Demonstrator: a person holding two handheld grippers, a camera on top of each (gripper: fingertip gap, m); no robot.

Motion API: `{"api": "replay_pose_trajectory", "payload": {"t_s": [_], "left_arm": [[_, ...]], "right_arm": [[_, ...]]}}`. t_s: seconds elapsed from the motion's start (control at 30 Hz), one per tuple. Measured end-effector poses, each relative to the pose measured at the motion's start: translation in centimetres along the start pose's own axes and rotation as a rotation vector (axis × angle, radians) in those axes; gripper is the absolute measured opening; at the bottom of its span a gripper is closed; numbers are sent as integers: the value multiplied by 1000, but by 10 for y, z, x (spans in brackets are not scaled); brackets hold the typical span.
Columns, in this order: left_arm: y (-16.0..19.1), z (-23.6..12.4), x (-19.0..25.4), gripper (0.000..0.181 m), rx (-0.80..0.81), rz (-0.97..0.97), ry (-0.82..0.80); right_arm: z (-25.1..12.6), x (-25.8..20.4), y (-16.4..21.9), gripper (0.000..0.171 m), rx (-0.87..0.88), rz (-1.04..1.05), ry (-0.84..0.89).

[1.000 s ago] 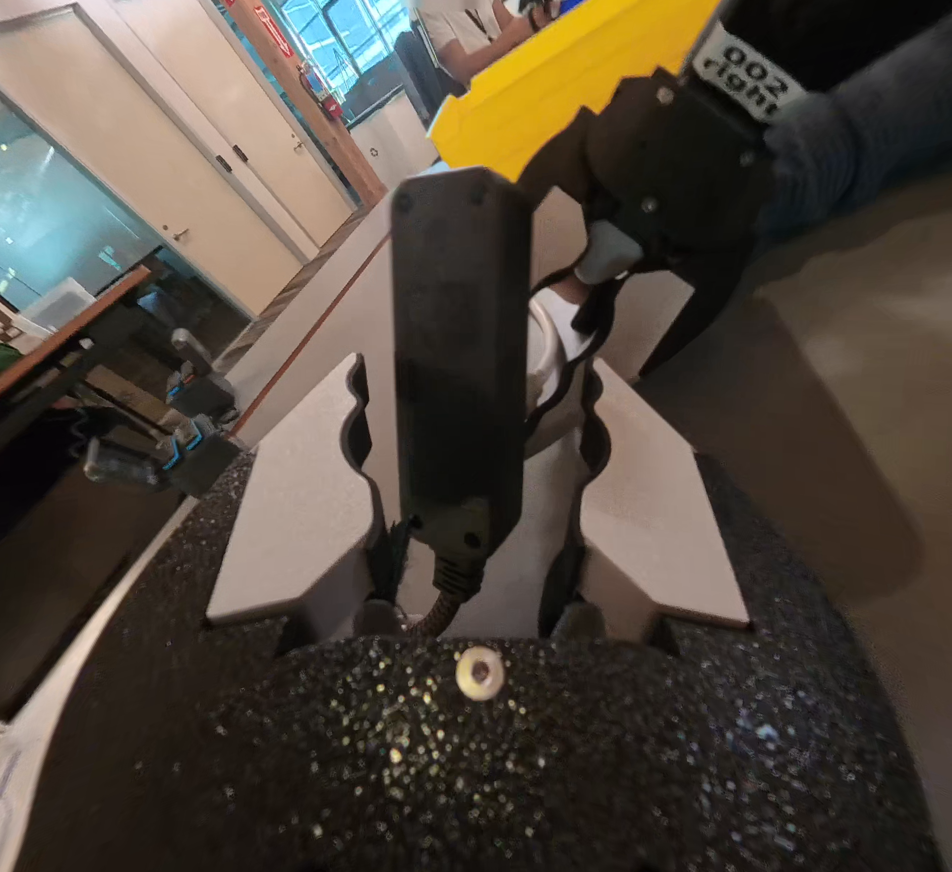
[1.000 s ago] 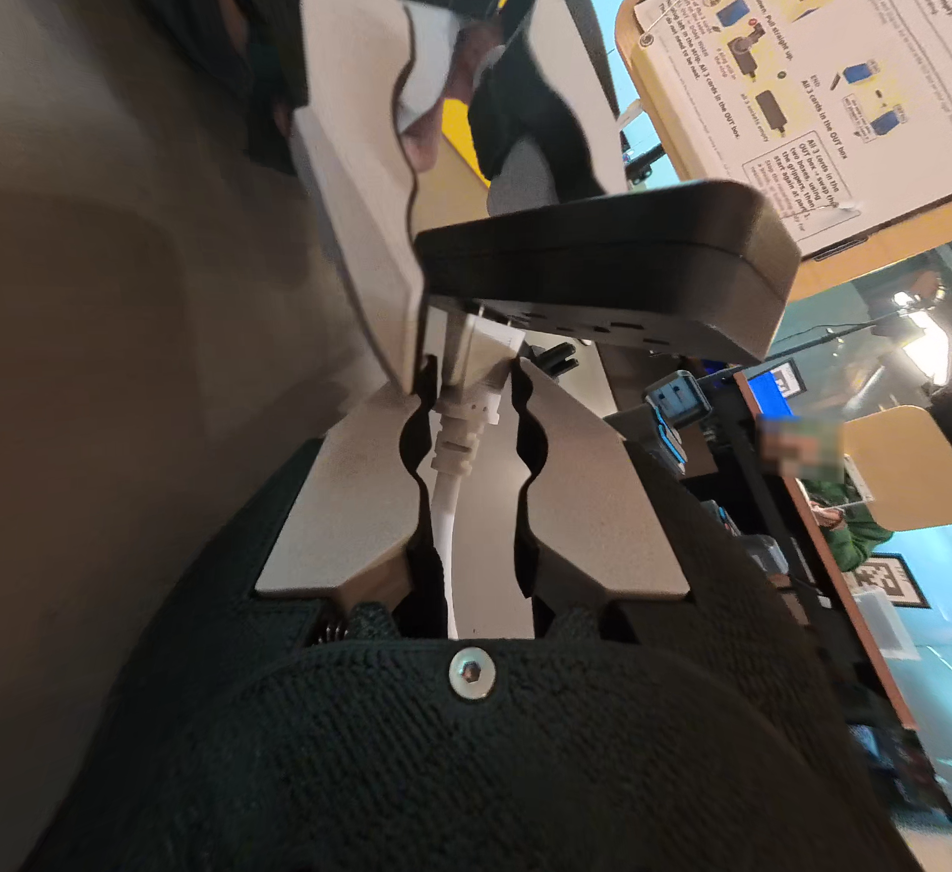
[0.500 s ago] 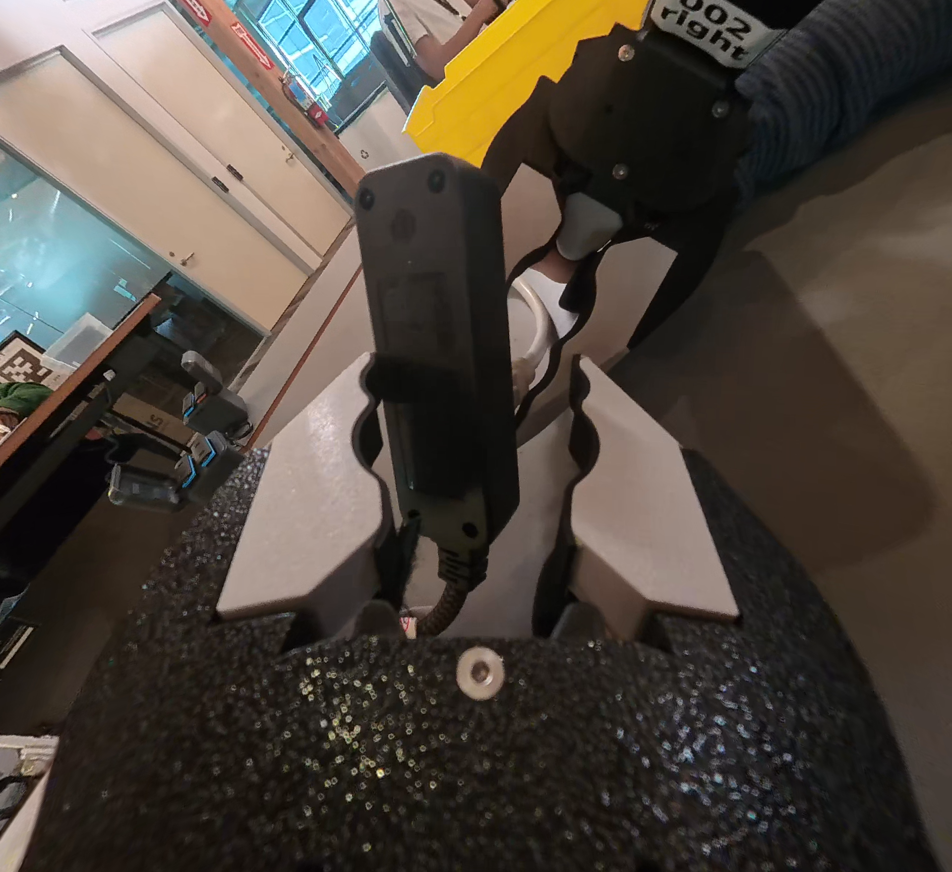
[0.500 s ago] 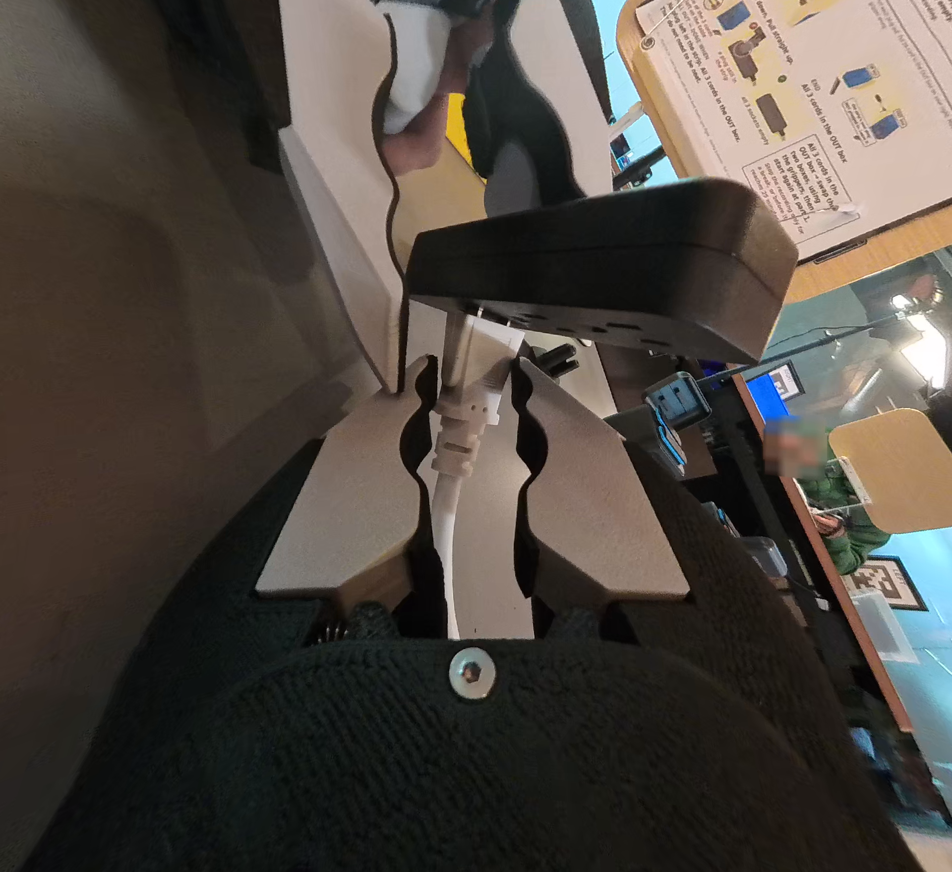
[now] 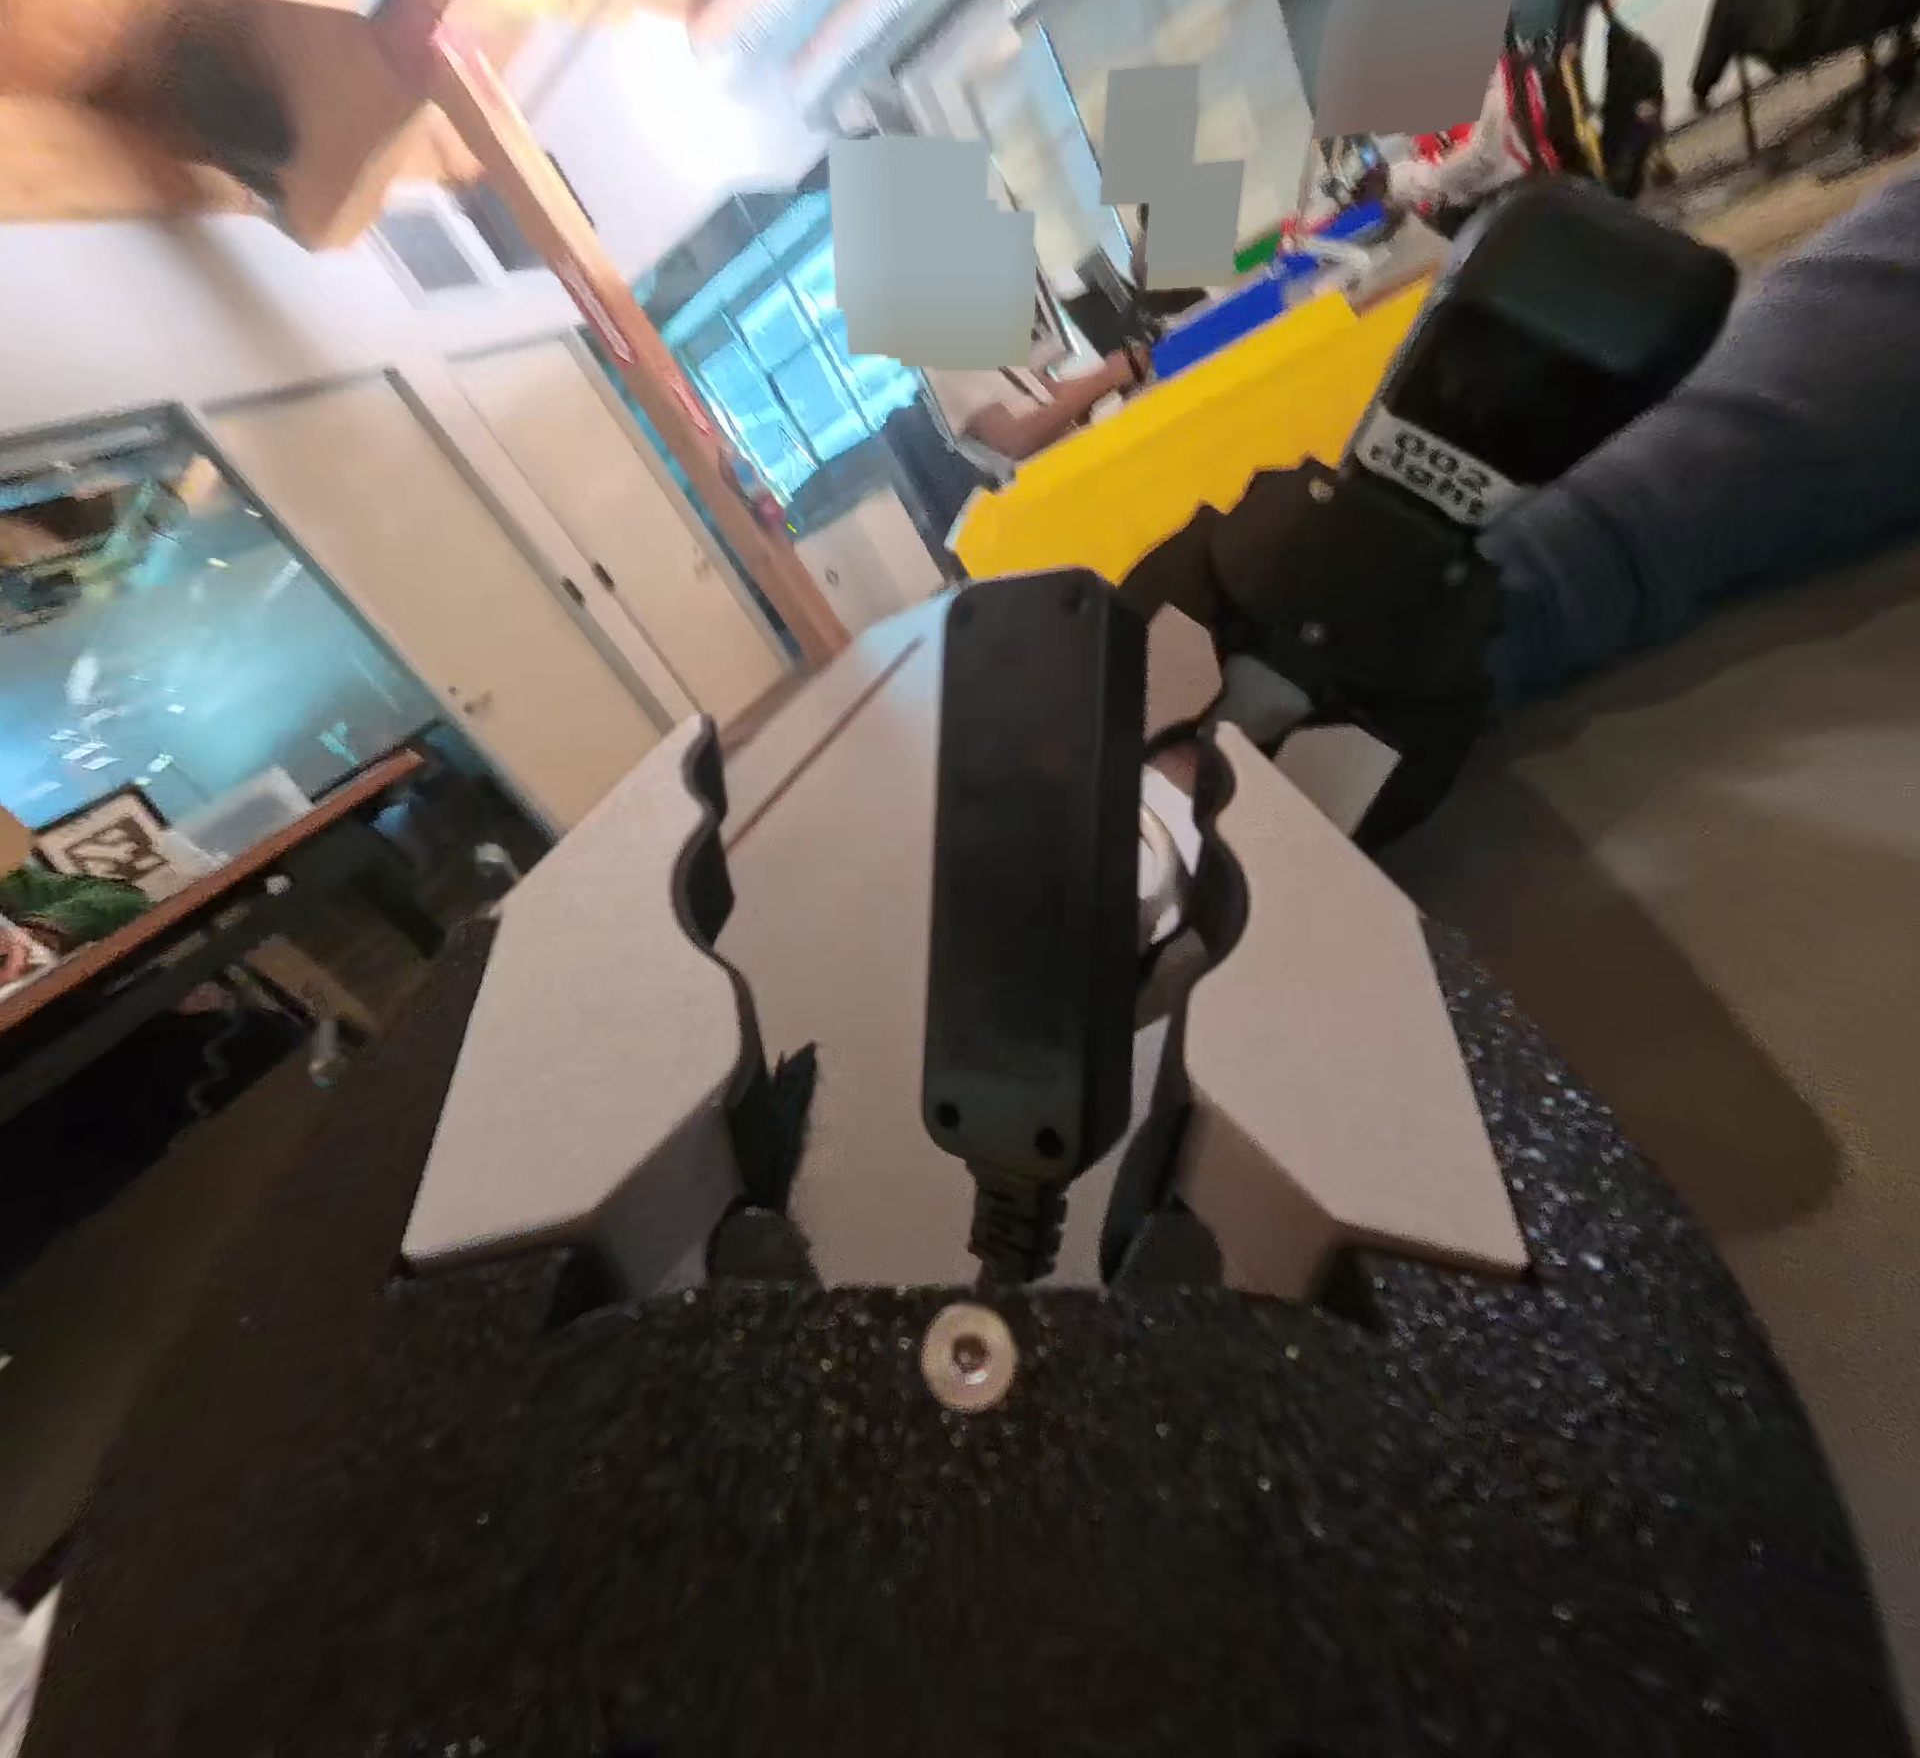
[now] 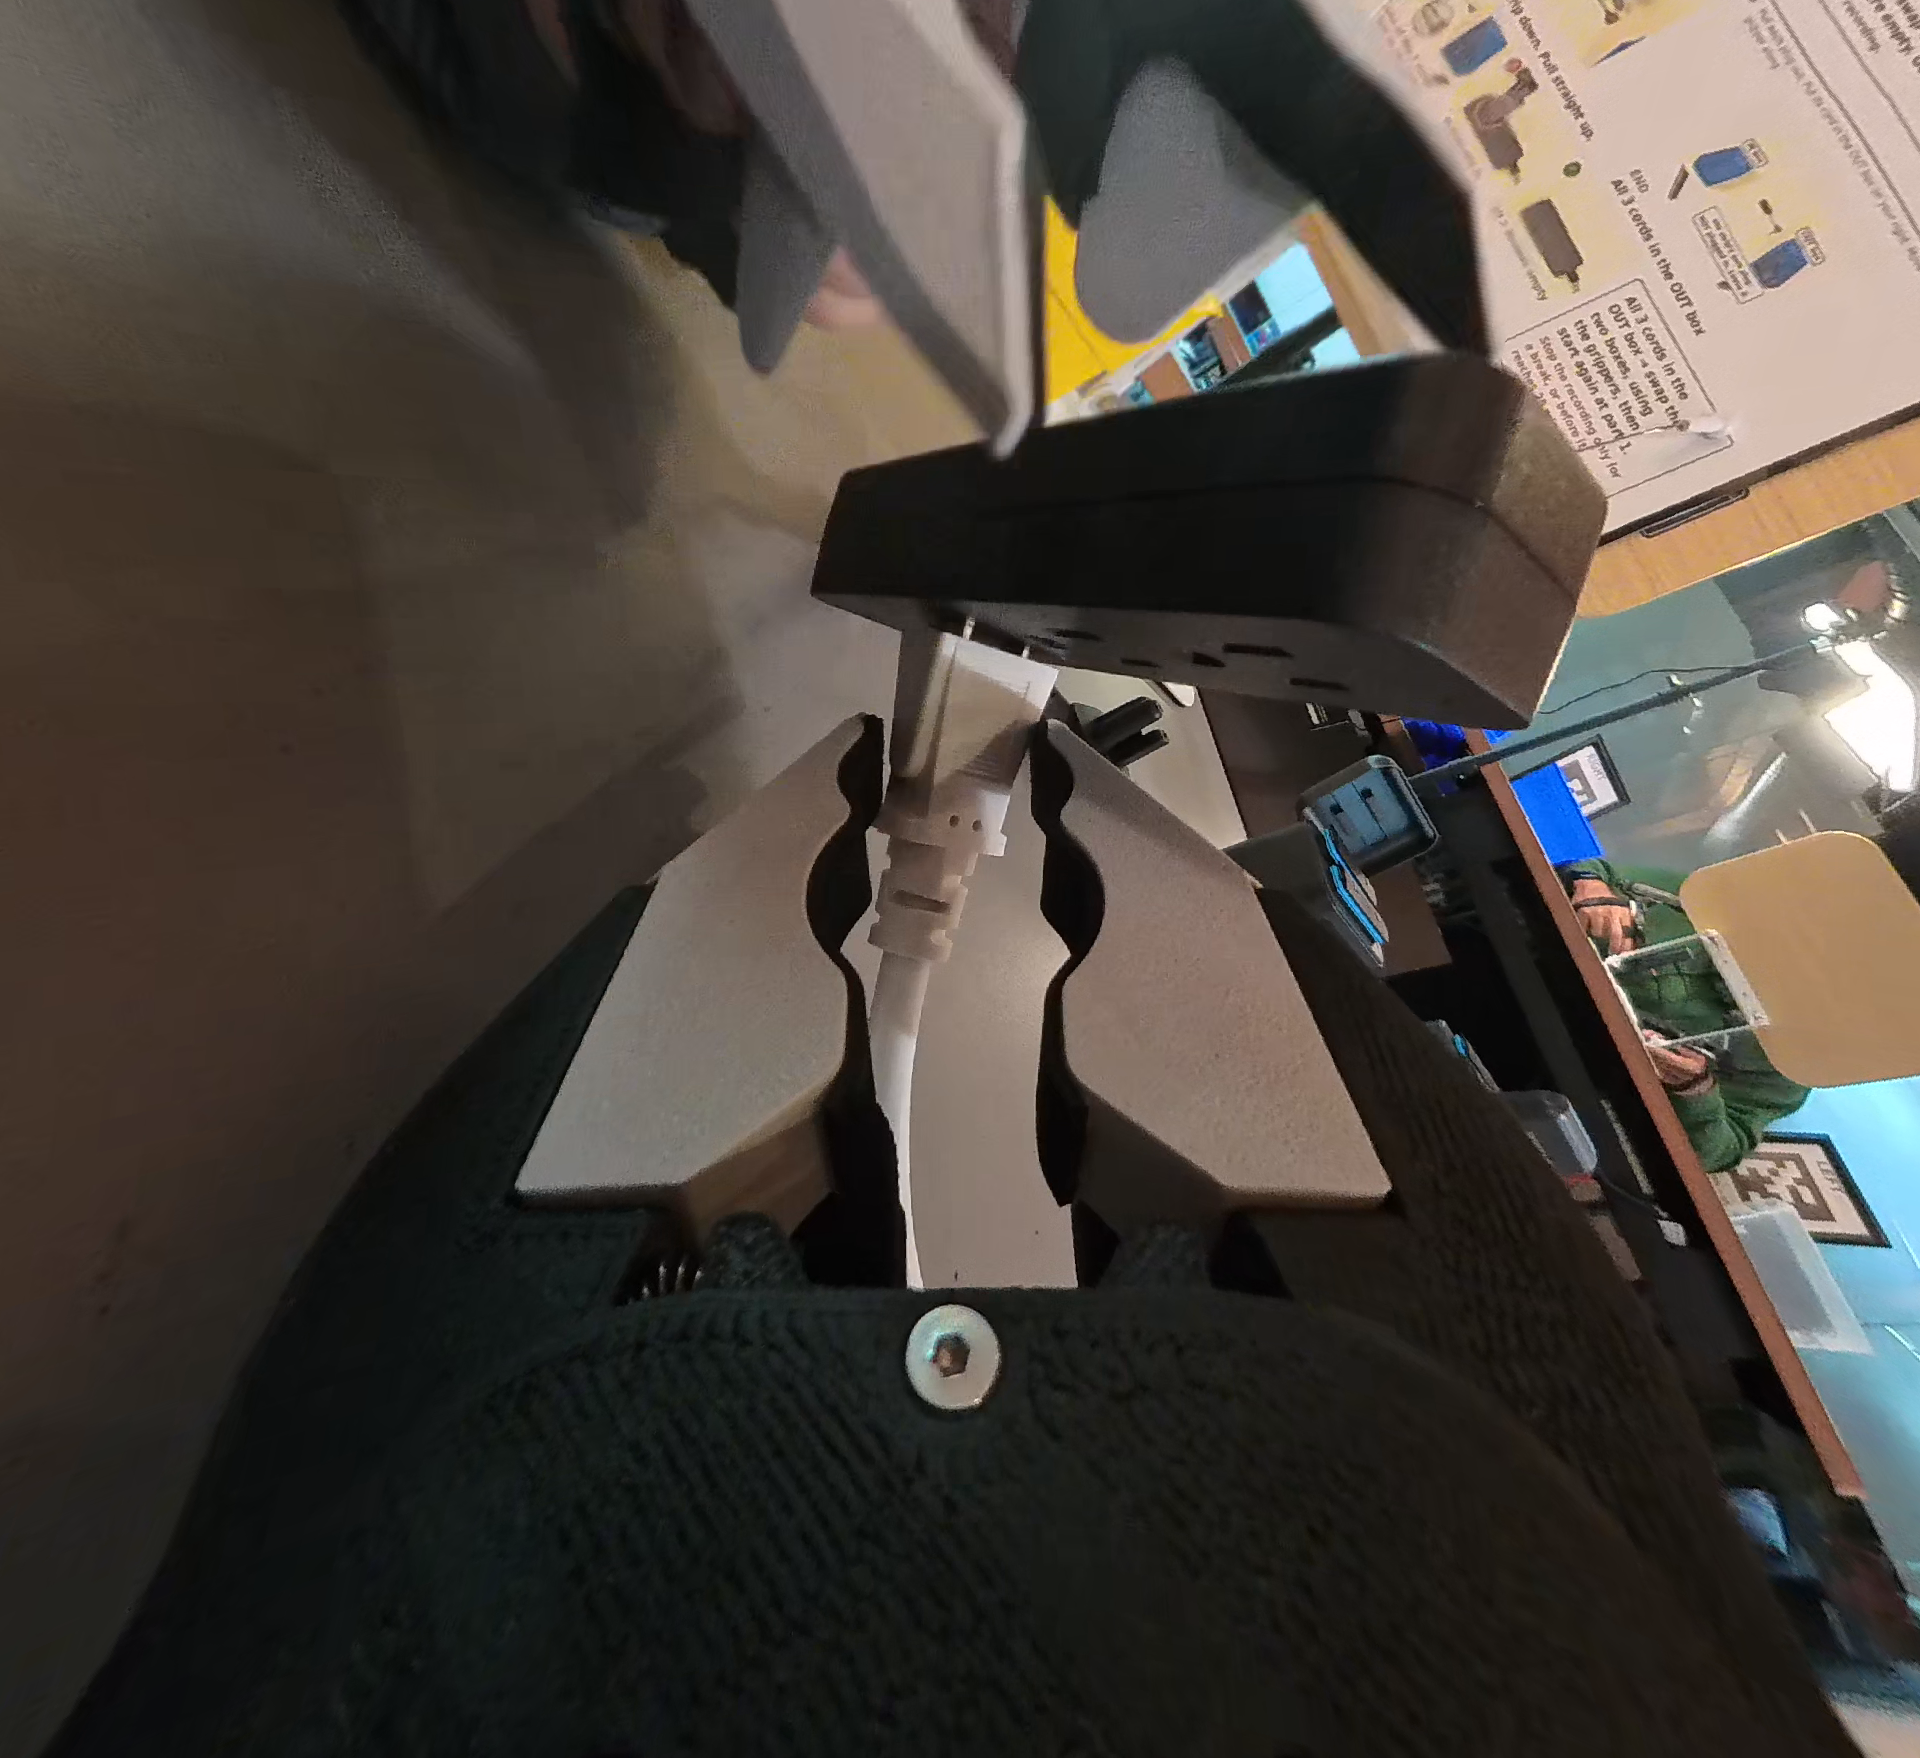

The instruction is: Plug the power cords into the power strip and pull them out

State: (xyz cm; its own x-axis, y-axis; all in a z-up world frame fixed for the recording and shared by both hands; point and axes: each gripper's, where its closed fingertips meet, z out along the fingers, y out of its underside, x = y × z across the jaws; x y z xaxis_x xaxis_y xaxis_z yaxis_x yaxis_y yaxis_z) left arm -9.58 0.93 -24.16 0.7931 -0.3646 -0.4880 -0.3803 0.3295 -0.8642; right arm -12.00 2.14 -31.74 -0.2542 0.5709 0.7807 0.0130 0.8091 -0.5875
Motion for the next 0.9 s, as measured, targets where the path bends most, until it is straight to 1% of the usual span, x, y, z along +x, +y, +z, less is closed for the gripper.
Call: {"api": "replay_pose_trajectory", "payload": {"t_s": [0.07,0.23,0.47,0.63,0.67,0.8,0.9], "left_arm": [[-2,-4,-10,96,16,-10,-52],[10,-2,-22,101,-42,-47,-98],[24,-1,-23,99,-144,53,-139],[25,-3,-24,98,-142,71,-131],[24,-3,-24,99,-123,62,-112],[20,-5,-33,108,-42,-109,-51],[18,-8,-40,110,-5,-179,-51]], "right_arm": [[0,0,0,27,0,-2,1],[0,0,0,27,-3,-7,7],[1,5,5,27,-28,0,33],[1,6,6,27,-32,2,37],[1,6,6,27,-34,0,40],[2,10,11,26,-62,3,62],[2,11,12,26,-66,6,66]]}}
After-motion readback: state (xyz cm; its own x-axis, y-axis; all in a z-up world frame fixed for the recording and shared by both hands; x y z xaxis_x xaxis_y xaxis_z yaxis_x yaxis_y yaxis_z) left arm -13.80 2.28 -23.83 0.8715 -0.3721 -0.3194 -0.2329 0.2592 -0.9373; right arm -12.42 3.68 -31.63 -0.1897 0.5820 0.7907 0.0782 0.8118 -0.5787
